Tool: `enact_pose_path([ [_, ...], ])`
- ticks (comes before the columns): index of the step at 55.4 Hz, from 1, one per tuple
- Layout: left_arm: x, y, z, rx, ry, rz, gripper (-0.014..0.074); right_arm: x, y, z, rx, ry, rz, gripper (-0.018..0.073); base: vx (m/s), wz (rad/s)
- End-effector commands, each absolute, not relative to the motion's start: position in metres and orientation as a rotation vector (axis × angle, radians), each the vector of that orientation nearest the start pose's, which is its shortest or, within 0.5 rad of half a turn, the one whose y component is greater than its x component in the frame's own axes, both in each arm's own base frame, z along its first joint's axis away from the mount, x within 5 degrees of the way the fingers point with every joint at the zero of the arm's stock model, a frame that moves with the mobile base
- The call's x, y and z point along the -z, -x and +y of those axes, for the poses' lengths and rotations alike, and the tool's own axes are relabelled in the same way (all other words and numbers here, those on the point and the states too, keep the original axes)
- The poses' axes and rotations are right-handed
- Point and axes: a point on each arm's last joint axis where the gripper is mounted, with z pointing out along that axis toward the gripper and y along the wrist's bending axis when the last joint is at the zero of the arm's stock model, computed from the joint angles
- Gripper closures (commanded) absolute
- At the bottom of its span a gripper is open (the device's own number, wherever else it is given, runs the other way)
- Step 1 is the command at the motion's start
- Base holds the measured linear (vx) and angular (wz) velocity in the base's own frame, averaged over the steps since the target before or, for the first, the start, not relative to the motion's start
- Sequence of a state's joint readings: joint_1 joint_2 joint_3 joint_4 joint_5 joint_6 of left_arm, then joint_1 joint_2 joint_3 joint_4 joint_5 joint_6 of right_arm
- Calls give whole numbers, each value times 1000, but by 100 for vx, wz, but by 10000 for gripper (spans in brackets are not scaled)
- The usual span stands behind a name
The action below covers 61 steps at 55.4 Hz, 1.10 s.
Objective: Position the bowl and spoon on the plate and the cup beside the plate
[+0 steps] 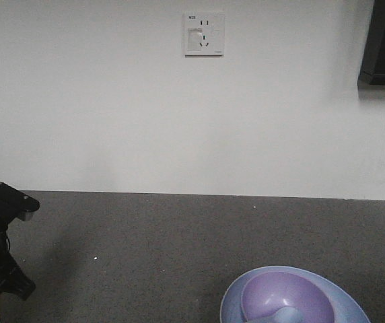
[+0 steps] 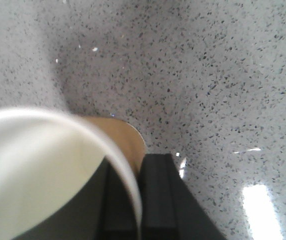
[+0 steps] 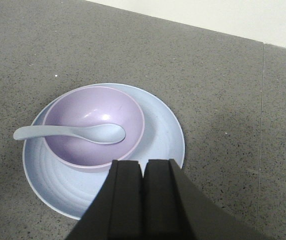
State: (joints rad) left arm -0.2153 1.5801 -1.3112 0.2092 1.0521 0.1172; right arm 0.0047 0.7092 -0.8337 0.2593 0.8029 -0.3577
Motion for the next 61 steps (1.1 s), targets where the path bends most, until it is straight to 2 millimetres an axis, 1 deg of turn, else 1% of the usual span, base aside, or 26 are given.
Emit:
enact_pose_path([
  [1, -323, -314, -52, -257, -556, 2610, 605, -375, -128, 17, -91, 272, 2025, 568, 0, 0],
  [2, -325, -313, -52, -257, -554, 2605, 605, -375, -128, 17, -91, 272, 2026, 568, 0, 0],
  [6, -342, -306, -55, -247, -556, 2551, 603, -375, -128, 17, -91, 272, 2027, 568, 0, 0],
  [12, -377, -299, -70, -231, -633, 2413, 602, -375, -128, 17, -91, 272, 2027, 568, 0, 0],
  [15, -395, -296, -85, -196, -675, 2339, 603, -375, -128, 17, -91, 272, 2027, 568, 0, 0],
  [19, -414, -292, -106, -123, -737, 2258, 603, -375, -128, 17, -92, 274, 2031, 568, 0, 0],
  [23, -426, -291, -131, -47, -806, 2196, 601, -375, -128, 17, -92, 275, 2032, 568, 0, 0],
  [26, -429, -290, -149, 10, -850, 2169, 601, -375, -128, 17, -92, 275, 2032, 568, 0, 0],
  [32, -426, -291, -186, 109, -939, 2151, 600, -375, -128, 17, -92, 275, 2032, 568, 0, 0],
  [37, -417, -292, -216, 180, -1018, 2160, 600, -375, -128, 17, -92, 275, 2033, 568, 0, 0],
  [42, -405, -292, -241, 220, -1100, 2169, 600, -375, -128, 17, -92, 275, 2033, 568, 0, 0],
  [55, -373, -287, -286, 244, -1232, 2190, 600, -375, -128, 17, -93, 277, 2033, 568, 0, 0],
  [61, -360, -287, -296, 234, -1272, 2209, 600, -375, -128, 17, -93, 277, 2034, 568, 0, 0],
])
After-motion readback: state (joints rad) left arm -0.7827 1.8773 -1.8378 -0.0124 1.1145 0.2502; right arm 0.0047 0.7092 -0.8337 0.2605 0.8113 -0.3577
